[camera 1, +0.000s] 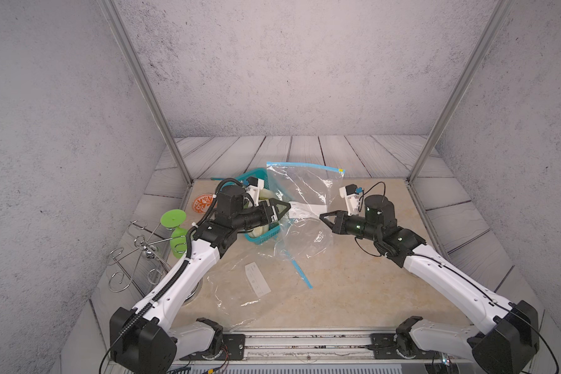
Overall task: Put the chinese cabbages into a zipper bag and zip it
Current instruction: Pick up the zipper food storage bag at the center of the board.
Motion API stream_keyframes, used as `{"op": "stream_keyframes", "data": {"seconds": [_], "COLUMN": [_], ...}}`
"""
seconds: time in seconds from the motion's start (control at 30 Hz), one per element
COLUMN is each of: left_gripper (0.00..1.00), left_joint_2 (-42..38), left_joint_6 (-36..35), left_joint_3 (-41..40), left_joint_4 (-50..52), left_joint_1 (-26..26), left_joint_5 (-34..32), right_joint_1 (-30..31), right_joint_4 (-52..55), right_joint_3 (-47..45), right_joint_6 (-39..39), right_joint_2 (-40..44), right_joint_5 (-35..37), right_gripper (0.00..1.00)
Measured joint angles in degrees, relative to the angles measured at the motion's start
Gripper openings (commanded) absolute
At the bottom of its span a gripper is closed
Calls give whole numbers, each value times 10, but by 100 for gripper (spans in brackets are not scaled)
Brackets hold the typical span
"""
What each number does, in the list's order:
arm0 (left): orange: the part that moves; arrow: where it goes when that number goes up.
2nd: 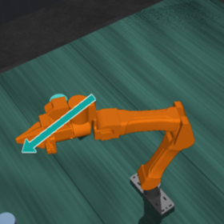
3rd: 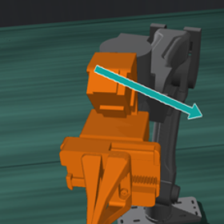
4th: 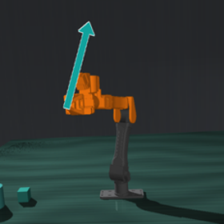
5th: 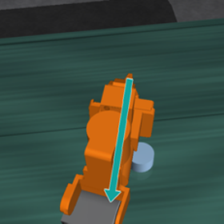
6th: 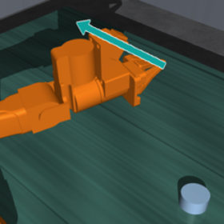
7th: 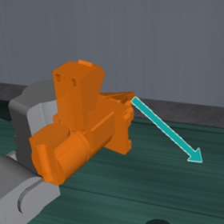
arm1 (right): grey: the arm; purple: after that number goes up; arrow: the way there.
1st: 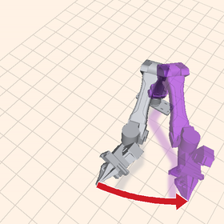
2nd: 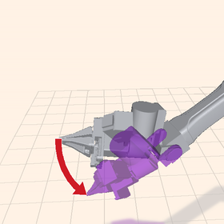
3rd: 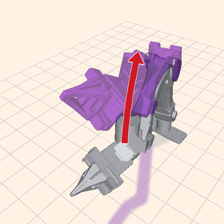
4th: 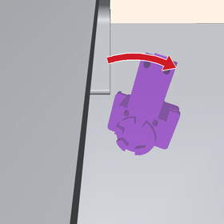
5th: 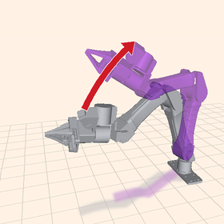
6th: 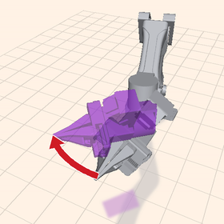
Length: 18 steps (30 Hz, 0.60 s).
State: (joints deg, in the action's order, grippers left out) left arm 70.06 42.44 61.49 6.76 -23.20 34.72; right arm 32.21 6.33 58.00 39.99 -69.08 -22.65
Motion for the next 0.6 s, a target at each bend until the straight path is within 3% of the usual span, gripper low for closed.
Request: {"op": "stream_keyframes", "data": {"seconds": [0.07,0.2,0.33,0.43,0.6], "left_gripper": [30,2,0,0,0], "left_joint_2": [-2,-2,-2,-2,-2], "left_joint_6": [-9,-36,-53,-65,-80], "left_joint_3": [-12,-17,-17,-17,-19], "left_joint_4": [-12,-20,-21,-21,-23], "left_joint_1": [0,12,40,55,58], "left_joint_5": [1,7,33,61,132], "right_joint_1": [2,2,-27,-92,-191], "right_joint_4": [-4,-15,-10,-13,-56], "right_joint_3": [-3,-4,-3,-7,-30], "right_joint_6": [9,18,13,17,58], "right_joint_2": [-2,-7,-11,-11,-24], "right_joint_5": [-10,-42,-118,-171,-236], "right_gripper": [21,34,57,76,83]}}
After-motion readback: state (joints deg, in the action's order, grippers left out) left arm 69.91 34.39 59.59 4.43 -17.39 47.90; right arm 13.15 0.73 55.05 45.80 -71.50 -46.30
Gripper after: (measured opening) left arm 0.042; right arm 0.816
